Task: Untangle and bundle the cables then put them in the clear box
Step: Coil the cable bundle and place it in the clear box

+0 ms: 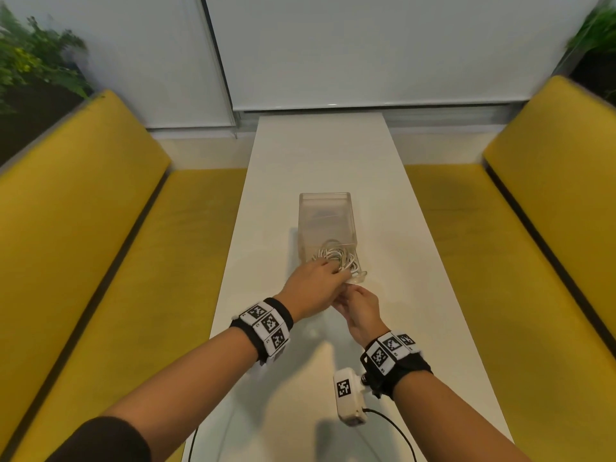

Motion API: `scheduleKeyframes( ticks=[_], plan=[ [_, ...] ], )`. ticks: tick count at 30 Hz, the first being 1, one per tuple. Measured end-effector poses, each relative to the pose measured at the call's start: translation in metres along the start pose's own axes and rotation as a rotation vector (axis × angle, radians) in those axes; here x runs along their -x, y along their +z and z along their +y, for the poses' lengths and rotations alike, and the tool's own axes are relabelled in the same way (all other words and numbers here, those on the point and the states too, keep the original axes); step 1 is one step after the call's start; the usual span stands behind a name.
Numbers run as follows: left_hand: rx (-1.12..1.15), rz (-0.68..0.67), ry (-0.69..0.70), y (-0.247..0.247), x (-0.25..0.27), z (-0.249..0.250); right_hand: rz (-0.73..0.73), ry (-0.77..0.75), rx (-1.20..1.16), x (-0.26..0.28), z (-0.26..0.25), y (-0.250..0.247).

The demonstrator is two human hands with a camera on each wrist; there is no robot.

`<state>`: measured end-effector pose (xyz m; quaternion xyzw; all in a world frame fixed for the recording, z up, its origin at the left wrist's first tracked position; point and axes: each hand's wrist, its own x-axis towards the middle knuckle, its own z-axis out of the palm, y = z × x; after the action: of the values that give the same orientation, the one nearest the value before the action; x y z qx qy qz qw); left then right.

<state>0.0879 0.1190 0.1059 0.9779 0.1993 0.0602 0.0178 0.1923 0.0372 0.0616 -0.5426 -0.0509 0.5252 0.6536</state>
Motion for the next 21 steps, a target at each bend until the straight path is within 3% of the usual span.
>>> scheduleKeyframes(
  ticks=[7, 13, 15, 18, 21],
  plan=[
    [0.017, 0.069, 0.004, 0.001, -0.003, -0.016, -0.005, 0.024, -0.045, 0.002, -0.001, 0.004],
    [-0.151, -0.023, -0.066, -0.002, -0.019, -0.013, 0.027, 0.033, -0.046, -0.002, 0.000, 0.004],
    [-0.166, -0.054, -0.130, -0.003, -0.025, -0.006, 0.016, 0.036, -0.053, -0.001, -0.001, 0.006],
    [-0.169, -0.103, -0.335, -0.006, -0.042, 0.003, 0.027, 0.052, -0.051, -0.001, -0.002, 0.009],
    [0.046, -0.081, -0.392, -0.010, -0.059, -0.003, 0.040, 0.067, -0.071, -0.002, -0.003, 0.008]
  ],
)
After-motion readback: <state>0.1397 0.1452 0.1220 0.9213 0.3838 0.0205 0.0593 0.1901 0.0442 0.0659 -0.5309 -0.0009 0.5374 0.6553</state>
